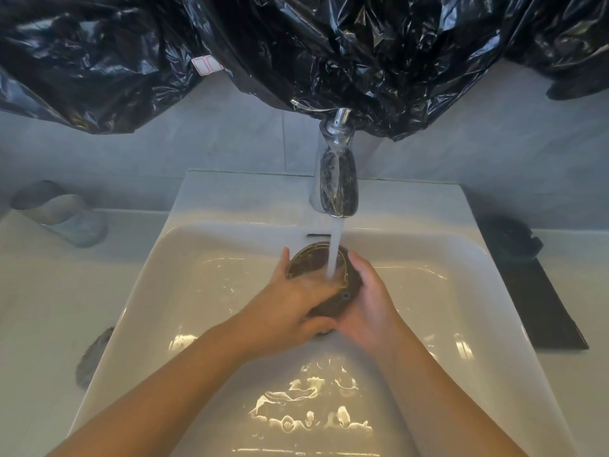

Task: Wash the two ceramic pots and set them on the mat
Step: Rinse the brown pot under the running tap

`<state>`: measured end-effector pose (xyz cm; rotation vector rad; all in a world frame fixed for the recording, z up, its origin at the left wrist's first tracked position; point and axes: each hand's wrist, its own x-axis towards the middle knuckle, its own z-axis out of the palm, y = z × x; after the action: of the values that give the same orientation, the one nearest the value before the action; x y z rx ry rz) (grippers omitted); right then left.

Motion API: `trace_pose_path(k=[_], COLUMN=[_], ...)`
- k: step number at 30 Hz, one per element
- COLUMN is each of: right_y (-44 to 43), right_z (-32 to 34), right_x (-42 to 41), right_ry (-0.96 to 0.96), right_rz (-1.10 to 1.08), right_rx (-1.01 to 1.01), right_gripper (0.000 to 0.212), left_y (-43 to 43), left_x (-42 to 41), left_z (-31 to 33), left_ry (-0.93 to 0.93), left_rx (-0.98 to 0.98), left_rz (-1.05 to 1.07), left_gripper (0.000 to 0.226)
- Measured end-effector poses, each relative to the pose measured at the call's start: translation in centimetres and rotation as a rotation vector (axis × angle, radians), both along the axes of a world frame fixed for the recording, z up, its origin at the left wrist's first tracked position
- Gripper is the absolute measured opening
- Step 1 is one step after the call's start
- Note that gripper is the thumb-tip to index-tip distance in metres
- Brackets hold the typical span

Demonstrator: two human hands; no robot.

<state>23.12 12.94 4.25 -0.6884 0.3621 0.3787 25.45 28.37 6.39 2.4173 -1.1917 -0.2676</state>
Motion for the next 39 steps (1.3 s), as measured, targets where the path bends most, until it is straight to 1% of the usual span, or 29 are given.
trace_pose_path(k=[1,2,3,4,7,8,9,11,13,14,17,19,23,25,27,28,31,34,36,37,39], right_y=[-0.2,-0.4,-0.5,-0.6,-0.3,-0.1,0.1,0.5,0.8,0.7,0.2,0.2,1.0,1.0,0.8,0.7,0.6,0.3,0.0,-0.1,-0.3], right_z=[-0.2,-0.1,0.0,0.0,0.6,0.6,0.6,0.2,-0.1,-0.3,-0.2,0.0,0.4,0.5,0.6,0.6,0.5,0.6,0.8,0.9,1.0], right_x=[0.0,0.0,0.1,0.2,0.1,0.1,0.1,0.0,-0.1,-0.1,-0.1,0.0,0.1,0.1,0.1,0.1,0.0,0.0,0.2,0.3,0.3], right_ry=[0.007,0.006,0.007,0.008,-0.01,-0.027,-0.054,-0.08,-0.037,-0.023,-0.007,0.012,0.048,0.037,0.006,-0.002,0.005,0.002,-0.006,0.002,0.019], right_rz=[-0.006,-0.003,-0.001,0.003,0.021,0.006,-0.02,-0.083,-0.11,-0.111,-0.112,-0.121,-0.054,-0.048,-0.05,-0.054,-0.052,-0.072,-0.093,-0.099,-0.106], right_rx=[0.013,0.027,0.038,0.044,0.024,0.036,0.063,0.12,0.119,0.1,0.078,0.078,0.064,0.064,0.061,0.052,0.028,0.024,0.041,0.047,0.057], right_gripper=[0.052,0.053,0.052,0.05,0.049,0.049,0.053,0.065,0.064,0.062,0.054,0.051,0.049,0.049,0.048,0.048,0.049,0.055,0.058,0.059,0.061], left_y=[0.4,1.1,1.7,2.3,3.0,2.7,2.1,0.2,-1.2,-1.5,-0.4,0.8,2.1,2.2,1.8,1.4,0.2,0.0,0.1,0.2,0.3], left_x=[0.2,0.4,0.7,1.1,2.1,2.0,1.7,0.6,-0.7,-1.1,-0.8,0.1,2.0,2.2,1.4,0.9,-0.3,-0.3,-0.5,-0.5,-0.7], left_z=[0.1,0.1,0.1,0.0,-0.5,-0.6,-0.6,-0.3,0.0,-0.2,-0.8,-0.8,0.2,0.3,-0.2,-0.4,-0.4,-0.4,-0.6,-0.7,-1.2], left_ry=[0.009,-0.03,-0.111,-0.193,-0.379,-0.375,-0.335,-0.182,-0.038,-0.028,-0.196,-0.275,-0.438,-0.453,-0.407,-0.364,-0.194,-0.117,-0.157,-0.204,-0.341], left_rx=[-0.048,-0.086,-0.094,-0.07,0.028,0.007,-0.054,-0.235,-0.342,-0.337,-0.177,-0.071,0.116,0.221,0.247,0.216,0.045,-0.152,-0.283,-0.313,-0.293], left_rz=[-0.014,-0.026,-0.043,-0.062,-0.135,-0.135,-0.109,0.024,0.137,0.138,0.006,-0.062,-0.117,-0.097,-0.073,-0.07,-0.076,-0.047,0.05,0.079,0.087], left_gripper=[0.058,0.047,0.035,0.028,0.024,0.023,0.022,0.021,0.018,0.017,0.02,0.017,0.043,0.05,0.05,0.049,0.06,0.052,0.036,0.029,0.025])
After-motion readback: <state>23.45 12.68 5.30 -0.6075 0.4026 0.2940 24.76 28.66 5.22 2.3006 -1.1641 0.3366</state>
